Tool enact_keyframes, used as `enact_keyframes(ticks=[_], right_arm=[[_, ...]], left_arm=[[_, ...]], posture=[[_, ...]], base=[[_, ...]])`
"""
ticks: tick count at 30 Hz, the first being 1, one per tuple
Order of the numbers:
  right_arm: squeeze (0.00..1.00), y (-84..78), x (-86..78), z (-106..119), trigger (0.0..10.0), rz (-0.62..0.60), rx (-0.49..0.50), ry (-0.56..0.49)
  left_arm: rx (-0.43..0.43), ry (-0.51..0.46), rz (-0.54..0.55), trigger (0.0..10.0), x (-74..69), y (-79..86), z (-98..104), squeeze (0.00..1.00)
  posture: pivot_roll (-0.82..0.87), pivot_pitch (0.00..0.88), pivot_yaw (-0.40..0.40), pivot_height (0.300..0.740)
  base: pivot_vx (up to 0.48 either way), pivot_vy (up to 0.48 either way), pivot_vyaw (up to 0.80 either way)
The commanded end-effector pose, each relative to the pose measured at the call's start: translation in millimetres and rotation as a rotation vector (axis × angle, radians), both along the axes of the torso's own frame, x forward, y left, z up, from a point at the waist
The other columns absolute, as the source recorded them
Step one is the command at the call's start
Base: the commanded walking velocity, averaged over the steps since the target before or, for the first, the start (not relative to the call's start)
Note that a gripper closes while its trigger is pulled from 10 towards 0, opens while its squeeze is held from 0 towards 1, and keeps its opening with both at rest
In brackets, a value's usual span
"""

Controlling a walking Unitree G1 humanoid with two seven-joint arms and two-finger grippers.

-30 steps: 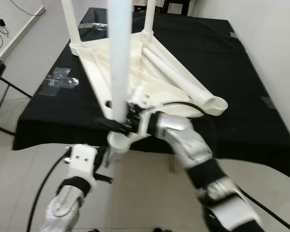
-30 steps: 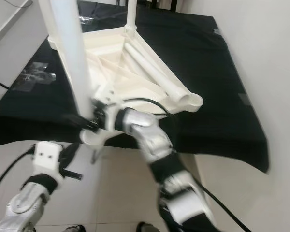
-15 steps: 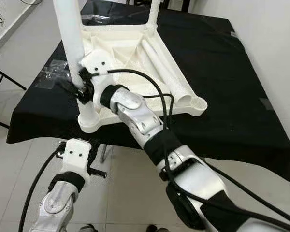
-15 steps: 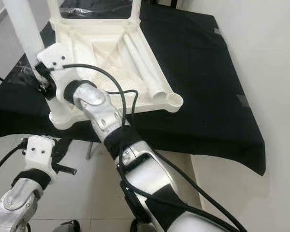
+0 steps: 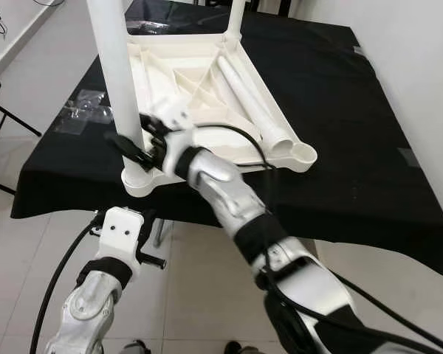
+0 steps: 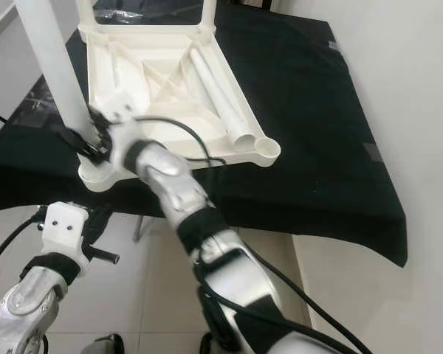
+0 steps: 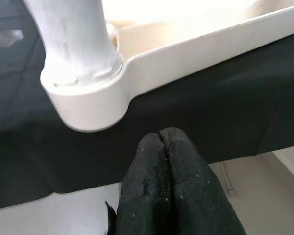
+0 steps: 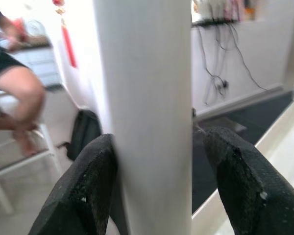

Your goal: Building children table

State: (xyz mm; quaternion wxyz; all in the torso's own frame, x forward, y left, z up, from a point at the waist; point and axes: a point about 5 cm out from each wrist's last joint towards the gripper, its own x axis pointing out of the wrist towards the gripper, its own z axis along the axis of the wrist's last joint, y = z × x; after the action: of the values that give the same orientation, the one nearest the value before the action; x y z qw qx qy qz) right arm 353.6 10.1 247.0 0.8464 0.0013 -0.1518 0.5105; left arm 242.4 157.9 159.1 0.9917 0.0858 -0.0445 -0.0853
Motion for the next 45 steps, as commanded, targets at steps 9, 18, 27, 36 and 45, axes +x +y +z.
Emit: enact_keyframes(ticks=[9, 18, 27, 36, 45], right_arm=[[0.00, -67.0, -0.4, -16.9, 10.0, -0.031, -0.067, -0.027], [0.00, -103.2, -13.2, -22.9, 10.0, 0.012, -0.104, -0.018], [0.00, -128.0, -24.5, -22.6, 10.0, 0.042, -0.120, -0.011], [0.00, -153.5, -35.6, -31.2, 10.0, 0.059, -0.227, 0.007], [0.00, -158.7, -31.6, -47.2, 10.0, -0.027, -0.312, 0.043]], left_arm=[[0.110, -0.099, 0.102, 10.0, 7.9, 12.6, 18.9, 0.00], [0.129, -0.165, 0.160, 10.0, 5.5, 22.0, 28.3, 1.00], [0.163, -0.205, 0.170, 10.0, 4.9, 21.3, 34.8, 1.00], [0.206, -0.257, 0.265, 10.0, 4.2, 30.6, 42.6, 1.00], [0.204, -0.224, 0.419, 10.0, -1.7, 48.7, 33.1, 0.00]], posture=[[0.11, 0.244, -0.105, 0.740], [0.09, 0.240, -0.103, 0.740], [0.08, 0.244, -0.092, 0.740], [0.08, 0.244, -0.090, 0.740], [0.09, 0.241, -0.082, 0.740]], base=[[0.000, 0.000, 0.00], [0.000, 0.000, 0.00], [0.000, 0.000, 0.00], [0.000, 0.000, 0.00], [0.000, 0.000, 0.00]])
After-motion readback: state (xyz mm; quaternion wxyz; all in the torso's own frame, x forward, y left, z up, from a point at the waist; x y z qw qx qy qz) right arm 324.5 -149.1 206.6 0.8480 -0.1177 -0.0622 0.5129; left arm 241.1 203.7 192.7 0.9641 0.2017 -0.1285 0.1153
